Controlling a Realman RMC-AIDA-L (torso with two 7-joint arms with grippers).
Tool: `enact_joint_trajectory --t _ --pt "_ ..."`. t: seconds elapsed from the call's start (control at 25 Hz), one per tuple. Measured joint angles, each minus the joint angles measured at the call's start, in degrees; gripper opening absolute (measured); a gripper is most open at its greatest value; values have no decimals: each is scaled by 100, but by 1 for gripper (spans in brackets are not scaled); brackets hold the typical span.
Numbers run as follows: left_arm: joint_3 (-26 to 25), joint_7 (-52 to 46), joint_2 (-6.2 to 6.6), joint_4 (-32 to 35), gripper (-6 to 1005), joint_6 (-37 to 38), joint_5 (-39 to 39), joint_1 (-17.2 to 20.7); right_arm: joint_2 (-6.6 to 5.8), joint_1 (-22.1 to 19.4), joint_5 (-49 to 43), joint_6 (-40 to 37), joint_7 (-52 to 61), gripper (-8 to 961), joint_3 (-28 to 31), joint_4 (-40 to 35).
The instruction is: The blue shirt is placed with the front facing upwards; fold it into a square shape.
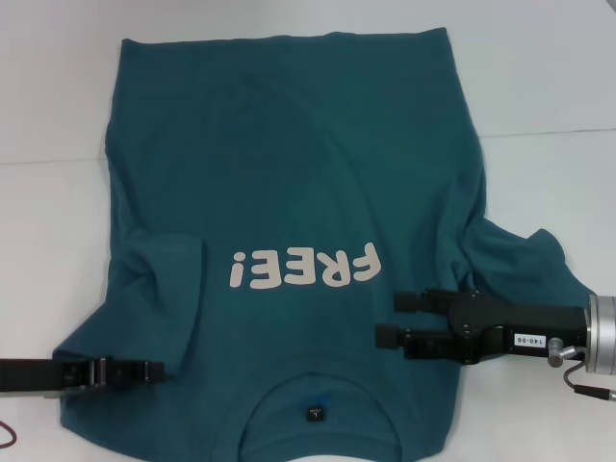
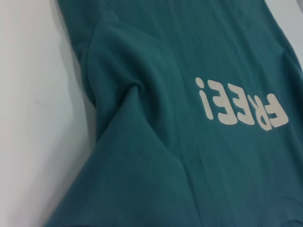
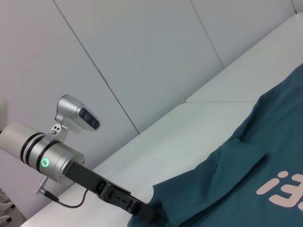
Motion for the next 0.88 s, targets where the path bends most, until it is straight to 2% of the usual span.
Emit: enact_joint_trajectory --t 0.56,0.88 --pt "53 -130 38 -175 612 -258 160 -156 -37 -57 34 -62 13 915 30 -11" --pt "53 -239 88 -161 612 -123 165 -210 -45 -58 34 -62 26 915 49 -25"
